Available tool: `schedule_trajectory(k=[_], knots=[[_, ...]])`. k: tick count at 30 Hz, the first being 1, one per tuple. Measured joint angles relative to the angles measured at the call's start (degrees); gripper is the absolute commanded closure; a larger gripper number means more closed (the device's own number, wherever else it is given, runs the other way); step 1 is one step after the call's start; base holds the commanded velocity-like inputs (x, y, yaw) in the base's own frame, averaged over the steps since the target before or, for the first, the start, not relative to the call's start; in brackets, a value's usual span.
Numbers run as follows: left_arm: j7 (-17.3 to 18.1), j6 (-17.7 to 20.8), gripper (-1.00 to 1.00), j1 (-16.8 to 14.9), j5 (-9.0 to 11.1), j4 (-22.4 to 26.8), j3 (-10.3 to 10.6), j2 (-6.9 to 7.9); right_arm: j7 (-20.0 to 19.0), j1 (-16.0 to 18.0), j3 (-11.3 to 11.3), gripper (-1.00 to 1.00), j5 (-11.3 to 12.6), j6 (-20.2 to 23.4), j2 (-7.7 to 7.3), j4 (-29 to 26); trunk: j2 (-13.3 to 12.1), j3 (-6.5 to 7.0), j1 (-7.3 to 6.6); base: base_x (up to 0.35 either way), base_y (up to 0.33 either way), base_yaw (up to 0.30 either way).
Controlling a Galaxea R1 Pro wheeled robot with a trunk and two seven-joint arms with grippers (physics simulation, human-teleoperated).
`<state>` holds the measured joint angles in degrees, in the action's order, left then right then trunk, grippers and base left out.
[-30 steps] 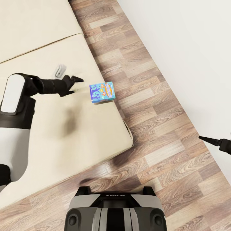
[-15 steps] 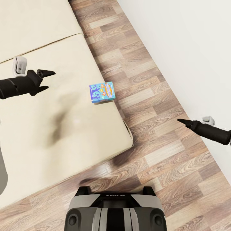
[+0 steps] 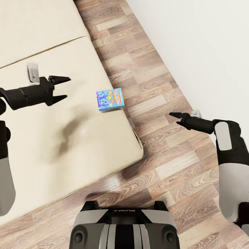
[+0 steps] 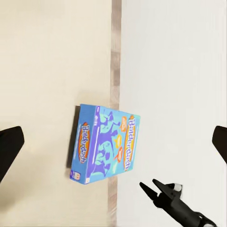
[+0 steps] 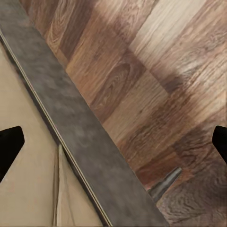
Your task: Put all the toys in the child's room - the three board games (two on the bed and one on the table), the two jigsaw puzzles on the table, and the tennis ball on the table - inside the toy box on the table in the child's room.
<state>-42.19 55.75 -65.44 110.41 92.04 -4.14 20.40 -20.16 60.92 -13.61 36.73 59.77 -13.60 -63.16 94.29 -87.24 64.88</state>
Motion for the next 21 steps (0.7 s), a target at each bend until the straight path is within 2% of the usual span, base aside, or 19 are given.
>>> schedule_trajectory(k=[3,4,8,13,17,18,21], knots=[[-1.97,0.20,-1.00,-0.70,4.82,0.07,0.19,0.06,0.20,1.38,1.25,-1.00,0.16,0.00,1.14,-0.89,0.00,0.00,0.00,0.000,0.000,0.000],[-1.99,0.22,-1.00,-0.71,4.84,0.07,0.19,0.06,0.21,1.39,1.26,-1.00,0.04,0.00,1.15,-0.91,0.00,0.00,0.00,0.000,0.000,0.000],[-3.50,1.01,-1.00,-1.80,8.12,0.11,0.75,-0.36,0.35,1.91,2.06,-1.00,0.17,0.00,1.72,-4.80,0.00,0.00,0.00,0.000,0.000,0.000],[-4.24,1.23,-1.00,-2.23,9.67,0.12,1.35,-0.66,0.40,2.07,2.25,-1.00,0.12,0.00,1.82,-6.84,0.00,0.00,0.00,0.000,0.000,0.000],[-5.65,1.28,-1.00,-2.27,12.65,0.13,1.93,-0.85,0.43,2.17,2.27,-1.00,0.36,0.00,1.86,-8.15,0.00,0.00,0.00,0.000,0.000,0.000],[-5.66,1.29,-1.00,-2.27,12.67,0.13,1.94,-0.85,0.43,2.17,2.27,-1.00,0.34,0.00,1.86,-8.16,0.00,0.00,0.00,0.000,0.000,0.000],[-6.76,1.32,-1.00,-2.23,16.00,0.14,2.18,-0.92,0.44,2.20,2.32,-1.00,1.12,0.00,1.83,-8.61,0.39,-0.17,0.21,0.000,0.000,0.000]])
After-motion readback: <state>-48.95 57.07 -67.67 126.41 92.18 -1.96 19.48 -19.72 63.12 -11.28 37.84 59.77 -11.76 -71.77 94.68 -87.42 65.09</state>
